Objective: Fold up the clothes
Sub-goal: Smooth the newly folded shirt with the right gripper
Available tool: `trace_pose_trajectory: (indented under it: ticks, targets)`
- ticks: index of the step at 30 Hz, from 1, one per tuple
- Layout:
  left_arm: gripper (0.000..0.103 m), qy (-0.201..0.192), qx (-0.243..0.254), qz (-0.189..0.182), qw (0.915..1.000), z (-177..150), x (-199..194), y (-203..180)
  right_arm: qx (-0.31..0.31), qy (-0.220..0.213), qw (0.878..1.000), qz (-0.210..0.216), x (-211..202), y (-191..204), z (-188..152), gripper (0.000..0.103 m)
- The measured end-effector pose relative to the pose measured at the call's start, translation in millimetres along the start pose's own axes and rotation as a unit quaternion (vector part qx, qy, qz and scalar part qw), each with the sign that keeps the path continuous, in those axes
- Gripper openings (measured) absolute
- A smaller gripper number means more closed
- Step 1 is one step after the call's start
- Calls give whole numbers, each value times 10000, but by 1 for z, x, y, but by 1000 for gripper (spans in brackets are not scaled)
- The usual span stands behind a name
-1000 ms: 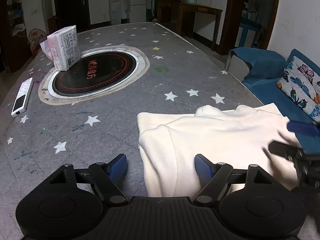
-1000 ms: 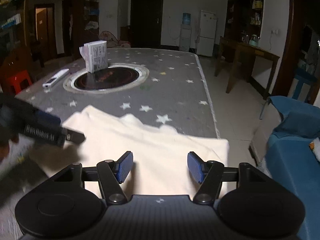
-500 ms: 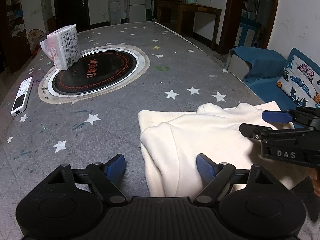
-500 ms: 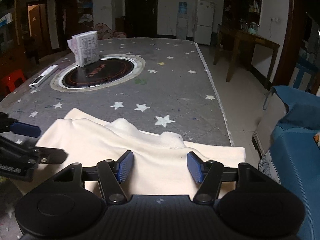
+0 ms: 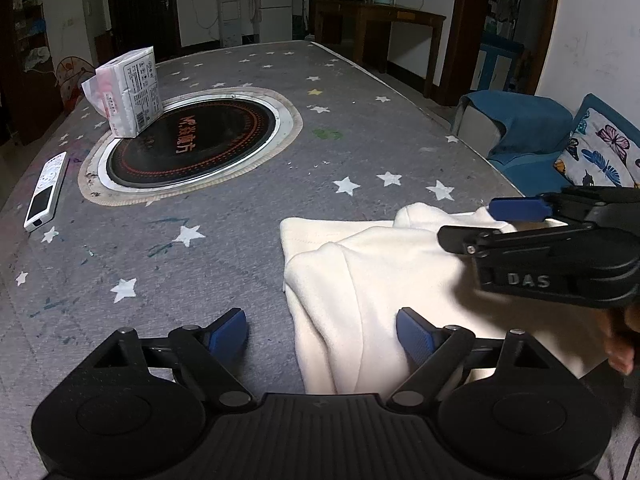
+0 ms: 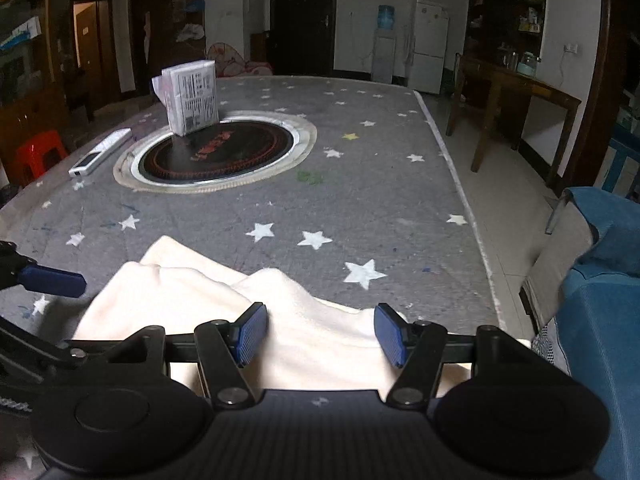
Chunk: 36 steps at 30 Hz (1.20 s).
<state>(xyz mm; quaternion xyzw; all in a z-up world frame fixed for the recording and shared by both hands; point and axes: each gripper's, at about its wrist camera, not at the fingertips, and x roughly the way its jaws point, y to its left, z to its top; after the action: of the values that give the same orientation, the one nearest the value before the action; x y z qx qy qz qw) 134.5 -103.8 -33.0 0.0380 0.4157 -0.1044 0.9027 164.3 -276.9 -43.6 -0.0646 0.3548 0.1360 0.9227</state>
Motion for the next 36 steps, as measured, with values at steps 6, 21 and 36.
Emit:
trace_pose_trajectory:
  ticks: [6, 21, 36]
  targets:
    - [87, 1, -30, 6, 10000, 0, 0, 1, -17, 10, 10000, -43, 4, 0, 1, 61]
    - [90, -3, -77, 20, 10000, -1, 0, 2, -87, -61, 9999, -9, -37, 2, -17, 61]
    - [92, -34, -136, 80, 9999, -3, -3, 5, -790, -253, 9964, -191, -80, 41, -63, 64]
